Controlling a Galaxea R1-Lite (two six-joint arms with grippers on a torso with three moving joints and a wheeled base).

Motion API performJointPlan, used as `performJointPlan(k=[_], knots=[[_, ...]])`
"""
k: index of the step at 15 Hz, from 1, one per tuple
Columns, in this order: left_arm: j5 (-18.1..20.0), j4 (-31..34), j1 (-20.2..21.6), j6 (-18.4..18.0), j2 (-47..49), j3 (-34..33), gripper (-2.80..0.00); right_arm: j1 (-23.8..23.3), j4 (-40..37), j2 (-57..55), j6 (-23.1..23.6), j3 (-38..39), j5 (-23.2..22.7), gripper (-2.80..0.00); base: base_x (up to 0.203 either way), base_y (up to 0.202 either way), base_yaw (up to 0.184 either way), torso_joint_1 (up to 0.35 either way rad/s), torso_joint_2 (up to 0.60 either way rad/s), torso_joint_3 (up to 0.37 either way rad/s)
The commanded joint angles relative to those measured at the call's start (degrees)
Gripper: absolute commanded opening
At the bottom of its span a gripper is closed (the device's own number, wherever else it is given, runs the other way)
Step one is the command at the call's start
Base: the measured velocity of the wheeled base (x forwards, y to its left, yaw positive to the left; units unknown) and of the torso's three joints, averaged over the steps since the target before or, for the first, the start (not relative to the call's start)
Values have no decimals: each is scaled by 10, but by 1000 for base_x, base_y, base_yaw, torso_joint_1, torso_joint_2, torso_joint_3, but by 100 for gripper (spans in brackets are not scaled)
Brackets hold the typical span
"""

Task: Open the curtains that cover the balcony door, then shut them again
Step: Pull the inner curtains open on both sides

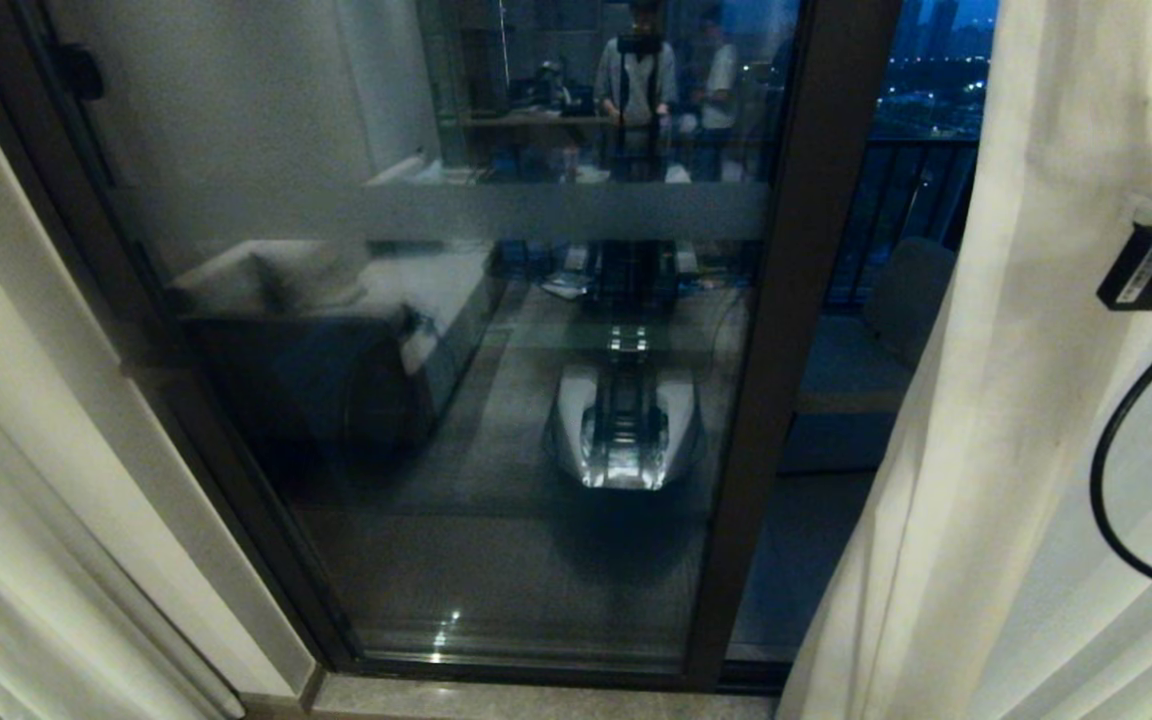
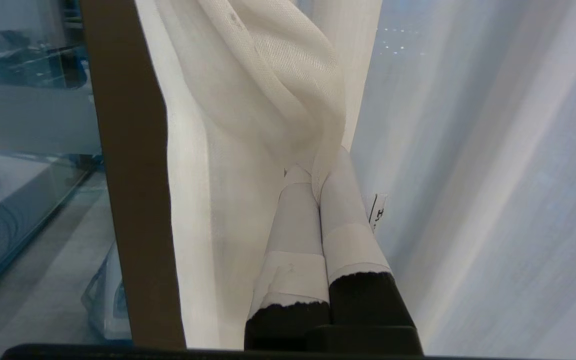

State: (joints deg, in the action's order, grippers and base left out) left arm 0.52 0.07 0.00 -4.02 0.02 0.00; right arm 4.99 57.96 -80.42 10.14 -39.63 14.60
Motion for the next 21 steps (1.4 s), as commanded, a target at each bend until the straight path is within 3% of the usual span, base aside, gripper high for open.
performJointPlan(k=[1, 21], knots=[[0, -1, 0, 0, 0, 0, -280, -4, 4, 4, 0, 2, 1, -280, 0, 0, 0, 0, 0, 0], [0, -1, 0, 1, 0, 0, -280, -17, 7, 7, -18, 19, 0, -280, 0, 0, 0, 0, 0, 0]])
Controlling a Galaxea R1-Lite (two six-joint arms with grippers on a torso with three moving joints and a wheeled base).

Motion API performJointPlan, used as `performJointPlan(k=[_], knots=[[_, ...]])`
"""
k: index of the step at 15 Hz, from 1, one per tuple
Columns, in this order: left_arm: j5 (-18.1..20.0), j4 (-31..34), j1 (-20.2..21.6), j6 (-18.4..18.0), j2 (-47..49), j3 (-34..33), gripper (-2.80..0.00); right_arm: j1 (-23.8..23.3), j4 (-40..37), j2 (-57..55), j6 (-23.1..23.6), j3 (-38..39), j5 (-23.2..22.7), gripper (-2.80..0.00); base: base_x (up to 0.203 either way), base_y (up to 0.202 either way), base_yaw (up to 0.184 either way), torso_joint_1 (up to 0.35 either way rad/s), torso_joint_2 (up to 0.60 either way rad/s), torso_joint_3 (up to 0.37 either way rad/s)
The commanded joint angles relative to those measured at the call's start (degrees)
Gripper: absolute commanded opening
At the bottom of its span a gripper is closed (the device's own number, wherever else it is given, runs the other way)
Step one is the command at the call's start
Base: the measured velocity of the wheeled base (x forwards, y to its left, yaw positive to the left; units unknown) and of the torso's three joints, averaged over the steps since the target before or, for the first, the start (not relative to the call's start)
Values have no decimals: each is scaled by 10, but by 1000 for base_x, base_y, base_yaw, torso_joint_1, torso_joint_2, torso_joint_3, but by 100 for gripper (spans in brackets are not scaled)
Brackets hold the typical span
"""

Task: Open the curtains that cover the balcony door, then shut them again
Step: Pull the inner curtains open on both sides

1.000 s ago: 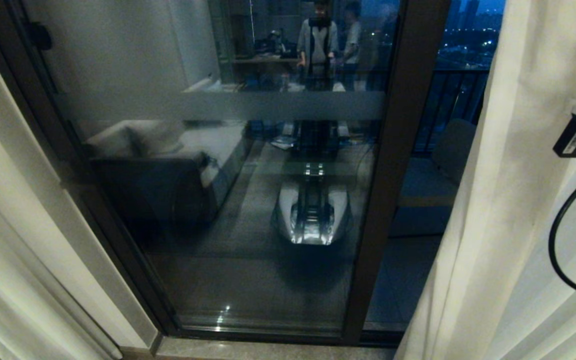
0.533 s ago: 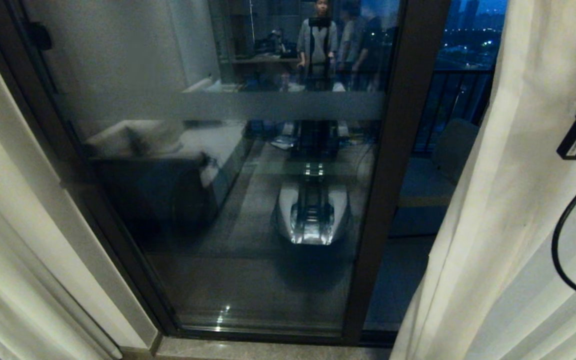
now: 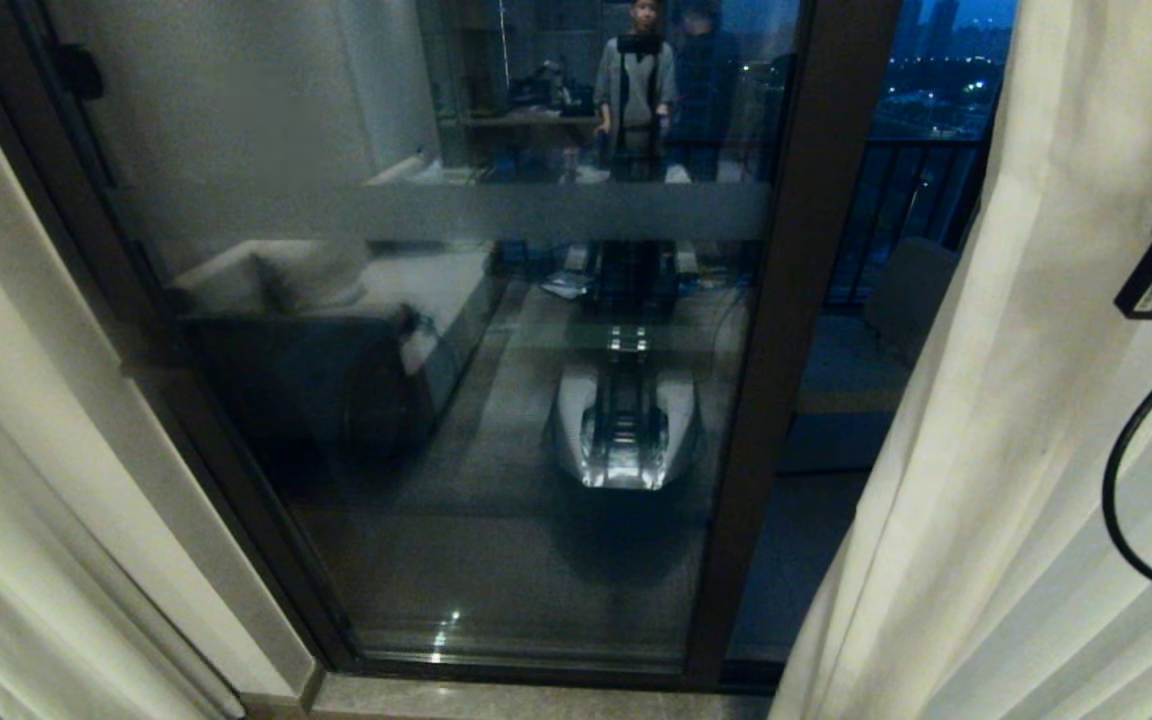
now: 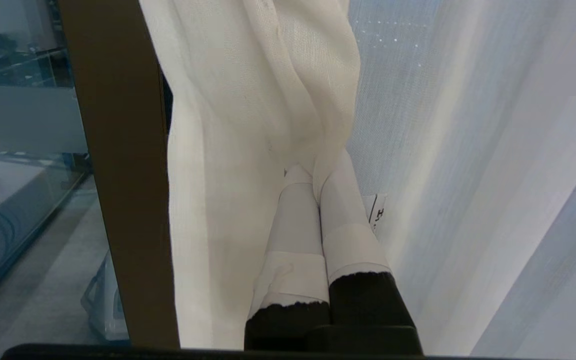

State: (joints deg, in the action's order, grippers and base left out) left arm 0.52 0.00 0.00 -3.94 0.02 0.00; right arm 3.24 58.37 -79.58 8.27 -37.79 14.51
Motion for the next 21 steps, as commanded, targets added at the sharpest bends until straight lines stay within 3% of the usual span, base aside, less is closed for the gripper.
performJointPlan(k=[1, 5, 21], knots=[[0, 0, 0, 0, 0, 0, -280, 0, 3, -1, 1, 2, 1, -280, 0, 0, 0, 0, 0, 0], [0, 0, 0, 0, 0, 0, -280, 0, 4, -2, 1, 6, 1, -280, 1, -46, 5, -2, 0, 0], [0, 1, 0, 11, 0, 0, -280, 0, 4, 0, 1, 8, 2, -280, 0, -189, 3, 1, 4, 1]])
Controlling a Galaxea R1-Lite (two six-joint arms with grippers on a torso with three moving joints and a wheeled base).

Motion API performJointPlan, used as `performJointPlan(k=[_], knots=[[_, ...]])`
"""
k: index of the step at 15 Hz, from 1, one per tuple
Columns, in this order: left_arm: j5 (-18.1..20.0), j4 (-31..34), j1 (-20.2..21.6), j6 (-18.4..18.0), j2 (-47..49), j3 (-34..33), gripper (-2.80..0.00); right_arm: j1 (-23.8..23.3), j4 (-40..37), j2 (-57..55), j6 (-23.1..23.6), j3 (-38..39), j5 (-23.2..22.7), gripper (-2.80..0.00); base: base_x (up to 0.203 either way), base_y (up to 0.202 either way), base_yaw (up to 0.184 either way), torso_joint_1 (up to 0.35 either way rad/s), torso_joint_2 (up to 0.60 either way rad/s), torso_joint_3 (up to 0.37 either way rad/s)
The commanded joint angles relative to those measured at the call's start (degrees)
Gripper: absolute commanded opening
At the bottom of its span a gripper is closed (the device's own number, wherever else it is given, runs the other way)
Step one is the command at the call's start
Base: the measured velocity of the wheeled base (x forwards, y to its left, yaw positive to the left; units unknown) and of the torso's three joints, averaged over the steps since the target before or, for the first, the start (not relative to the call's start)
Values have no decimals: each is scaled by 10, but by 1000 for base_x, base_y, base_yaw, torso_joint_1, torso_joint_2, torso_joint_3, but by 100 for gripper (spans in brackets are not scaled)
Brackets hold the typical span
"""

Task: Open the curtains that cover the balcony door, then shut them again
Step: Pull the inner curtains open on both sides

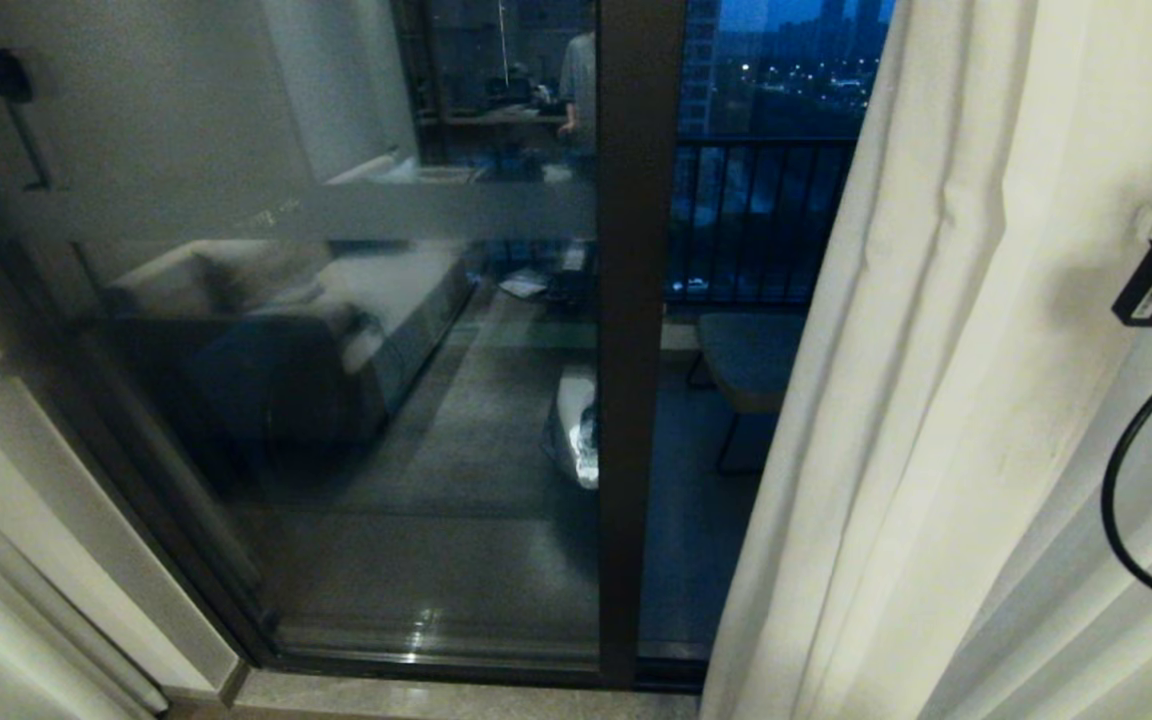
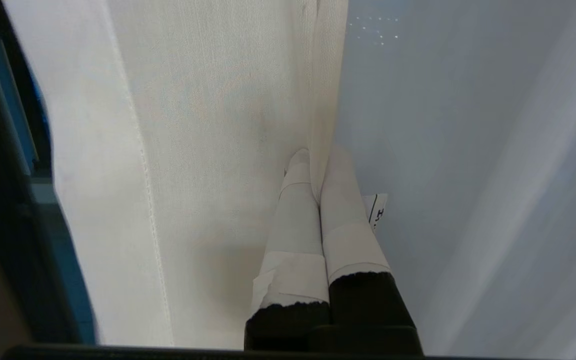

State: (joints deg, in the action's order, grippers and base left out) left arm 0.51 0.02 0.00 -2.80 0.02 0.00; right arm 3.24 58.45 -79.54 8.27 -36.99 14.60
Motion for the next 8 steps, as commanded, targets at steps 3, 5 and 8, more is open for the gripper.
performJointPlan(k=[3, 5, 8], knots=[[0, 0, 0, 0, 0, 0, -280, 0, 3, -1, 1, 1, 1, -280, 0, -189, 2, 1, 2, 1], [0, 0, 0, 0, 0, 0, -280, 0, 3, -2, 1, 0, 1, -280, 0, -191, 8, 7, 0, 0], [0, 0, 0, 0, 0, 0, -280, -1, 3, -2, 1, 1, 1, -280, 0, -190, 2, 0, 4, 2]])
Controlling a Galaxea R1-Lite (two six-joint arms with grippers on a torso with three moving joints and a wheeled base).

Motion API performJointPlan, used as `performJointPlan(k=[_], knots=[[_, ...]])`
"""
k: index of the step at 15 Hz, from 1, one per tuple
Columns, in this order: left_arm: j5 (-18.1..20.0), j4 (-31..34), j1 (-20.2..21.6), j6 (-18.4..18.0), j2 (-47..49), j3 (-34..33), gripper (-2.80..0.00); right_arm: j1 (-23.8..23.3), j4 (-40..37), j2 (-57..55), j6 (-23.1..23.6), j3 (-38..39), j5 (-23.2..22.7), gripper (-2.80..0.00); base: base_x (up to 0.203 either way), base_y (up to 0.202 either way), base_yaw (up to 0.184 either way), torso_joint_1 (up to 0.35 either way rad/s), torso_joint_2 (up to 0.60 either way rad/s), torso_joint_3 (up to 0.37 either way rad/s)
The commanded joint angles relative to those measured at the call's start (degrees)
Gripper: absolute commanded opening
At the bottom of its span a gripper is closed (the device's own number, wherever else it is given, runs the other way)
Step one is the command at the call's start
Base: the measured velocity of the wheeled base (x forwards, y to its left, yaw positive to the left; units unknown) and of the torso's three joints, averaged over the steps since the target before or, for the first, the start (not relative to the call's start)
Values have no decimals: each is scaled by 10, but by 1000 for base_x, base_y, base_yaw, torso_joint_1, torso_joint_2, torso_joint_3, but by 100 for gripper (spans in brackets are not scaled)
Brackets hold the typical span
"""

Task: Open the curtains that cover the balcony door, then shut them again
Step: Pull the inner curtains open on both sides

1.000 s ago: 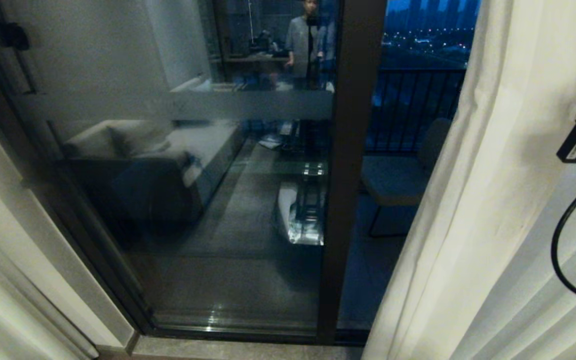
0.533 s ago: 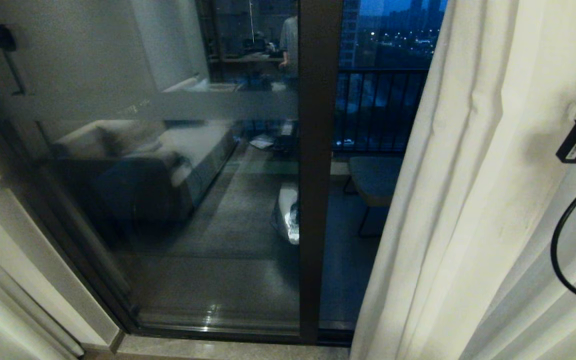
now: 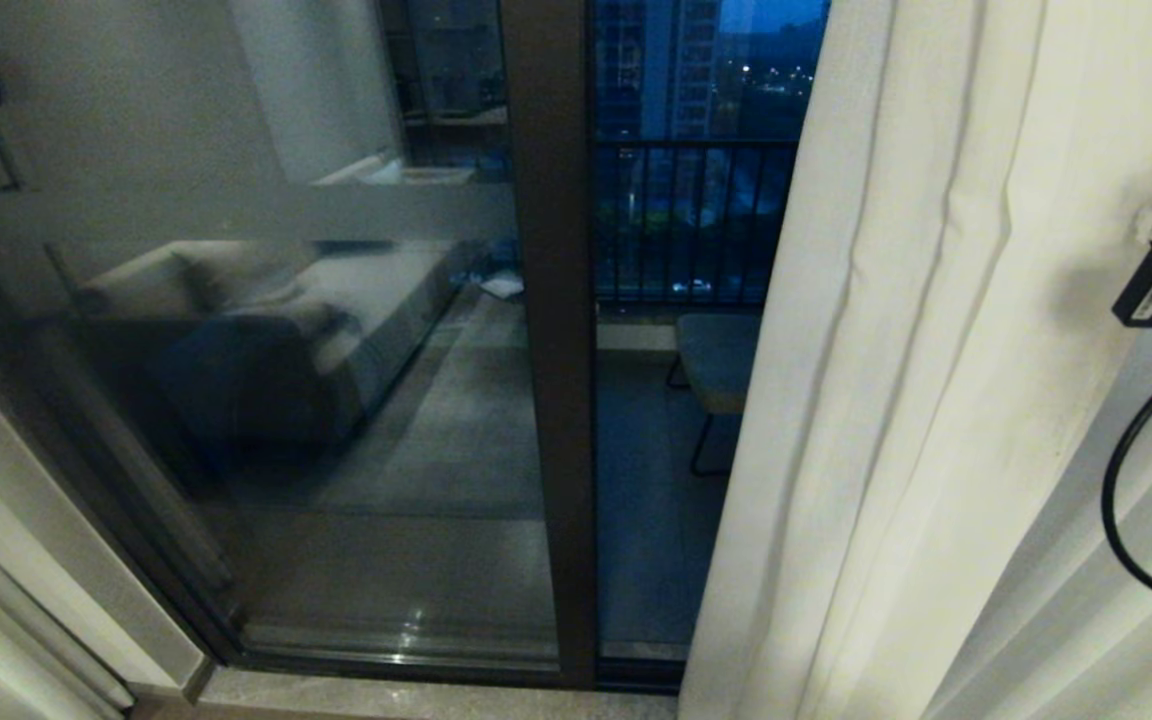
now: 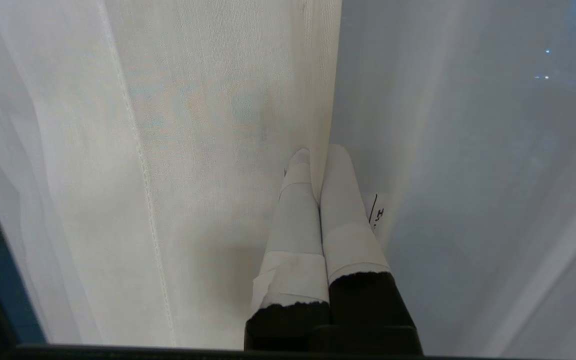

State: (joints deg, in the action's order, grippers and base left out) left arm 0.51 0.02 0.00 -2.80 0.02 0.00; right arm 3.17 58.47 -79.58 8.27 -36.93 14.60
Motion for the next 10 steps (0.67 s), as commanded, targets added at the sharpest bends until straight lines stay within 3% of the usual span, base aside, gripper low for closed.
performJointPlan(k=[1, 10], knots=[[0, 1, 0, 0, 0, 0, -280, 0, 3, -1, 1, 0, 1, -280, 0, -186, 3, 6, 2, 3], [0, 1, 0, 0, 0, 0, -280, -1, 2, 2, 1, -1, 1, -280, 0, -190, 3, 2, 1, 3]])
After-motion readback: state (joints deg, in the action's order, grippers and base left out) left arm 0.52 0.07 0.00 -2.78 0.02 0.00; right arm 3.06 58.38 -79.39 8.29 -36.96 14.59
